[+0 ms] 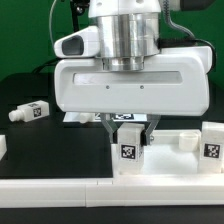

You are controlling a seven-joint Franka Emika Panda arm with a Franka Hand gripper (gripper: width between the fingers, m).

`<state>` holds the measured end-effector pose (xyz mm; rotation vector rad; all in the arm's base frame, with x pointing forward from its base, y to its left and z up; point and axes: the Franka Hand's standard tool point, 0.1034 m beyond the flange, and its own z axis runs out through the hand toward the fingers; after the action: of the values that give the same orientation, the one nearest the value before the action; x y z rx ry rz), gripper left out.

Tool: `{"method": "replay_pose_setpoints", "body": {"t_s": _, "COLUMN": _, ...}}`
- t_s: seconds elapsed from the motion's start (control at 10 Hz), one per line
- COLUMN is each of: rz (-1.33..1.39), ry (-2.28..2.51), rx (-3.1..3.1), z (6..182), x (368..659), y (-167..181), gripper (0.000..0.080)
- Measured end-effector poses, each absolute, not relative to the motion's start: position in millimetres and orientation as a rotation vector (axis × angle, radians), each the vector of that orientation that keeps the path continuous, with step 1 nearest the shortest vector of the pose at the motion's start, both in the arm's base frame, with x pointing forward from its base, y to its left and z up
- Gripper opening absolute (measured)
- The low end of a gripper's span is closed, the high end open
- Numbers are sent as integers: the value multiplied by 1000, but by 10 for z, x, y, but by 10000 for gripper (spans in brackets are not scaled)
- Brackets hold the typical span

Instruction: Assemble square table

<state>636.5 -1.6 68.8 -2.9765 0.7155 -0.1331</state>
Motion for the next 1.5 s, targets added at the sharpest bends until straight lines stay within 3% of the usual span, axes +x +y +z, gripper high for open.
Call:
{"method": "replay_pose_setpoints", "body": {"t_s": 0.4, "rz": -108, "ry": 1634, "rx": -2540, "z": 684, "x": 6337, "y": -10, "gripper": 285}}
{"method": "replay_pose_setpoints", "body": {"t_s": 0.8, "rz": -71, "ry": 1926, "rx": -2303, "z": 685, "x": 6336, "y": -19, "gripper": 285}}
{"method": "replay_pose_setpoints", "body": {"t_s": 1.1, "rz": 32, "ry": 2397, "rx": -1705, "z": 692, "x": 6358, "y": 12, "gripper": 285}}
{"method": "replay_pose_setpoints", "body": {"t_s": 1.4, "rz": 22, "ry": 2446, "rx": -1643, "z": 679, "x": 6353, "y": -5, "gripper": 287}}
{"method": "replay_pose_setpoints", "body": {"t_s": 1.5, "rz": 17, "ry": 2427, "rx": -1676, "z": 672, "x": 6352, "y": 0, "gripper": 349}}
